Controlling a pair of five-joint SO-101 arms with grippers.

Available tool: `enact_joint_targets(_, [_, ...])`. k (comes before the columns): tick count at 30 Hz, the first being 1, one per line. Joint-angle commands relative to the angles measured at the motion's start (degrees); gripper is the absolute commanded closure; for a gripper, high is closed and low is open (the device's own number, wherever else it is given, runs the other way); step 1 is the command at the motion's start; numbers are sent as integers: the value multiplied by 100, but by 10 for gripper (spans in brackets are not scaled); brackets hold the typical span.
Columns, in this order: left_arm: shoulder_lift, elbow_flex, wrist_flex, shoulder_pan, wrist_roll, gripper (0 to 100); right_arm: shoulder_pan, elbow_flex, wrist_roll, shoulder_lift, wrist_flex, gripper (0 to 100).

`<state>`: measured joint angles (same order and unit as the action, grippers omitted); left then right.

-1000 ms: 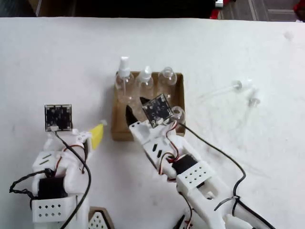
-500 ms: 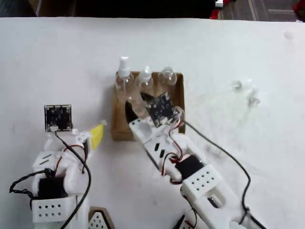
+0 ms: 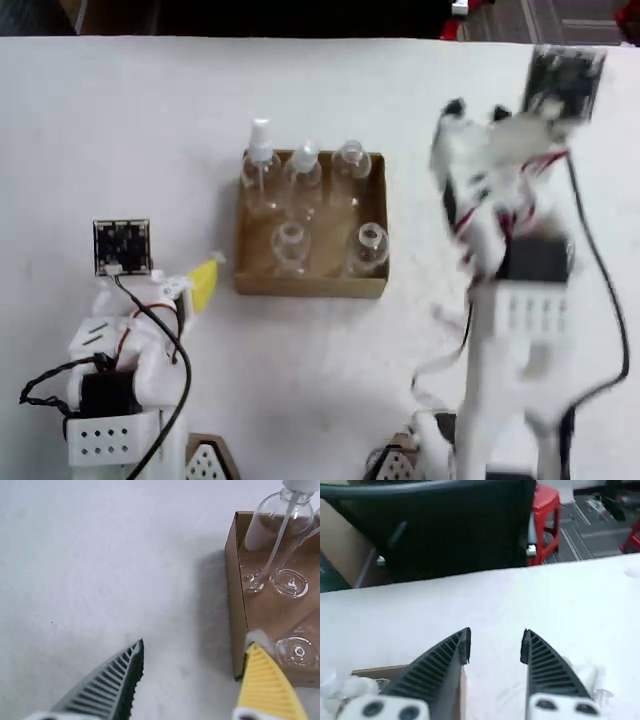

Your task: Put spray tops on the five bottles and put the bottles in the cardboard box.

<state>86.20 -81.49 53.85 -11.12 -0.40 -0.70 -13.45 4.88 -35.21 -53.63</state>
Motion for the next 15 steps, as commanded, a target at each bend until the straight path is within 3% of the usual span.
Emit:
enact_joint_targets(1, [66, 18, -158, 92, 26, 702, 778, 1626, 79, 2000, -435, 854])
enact_joint_targets(9, [66, -44, -158, 127, 26, 702, 1429, 4114, 1943, 5481, -822, 854])
enact_joint_targets(15, [66, -62, -141, 400, -70, 702, 1525, 5864, 2716, 7398, -1095, 854])
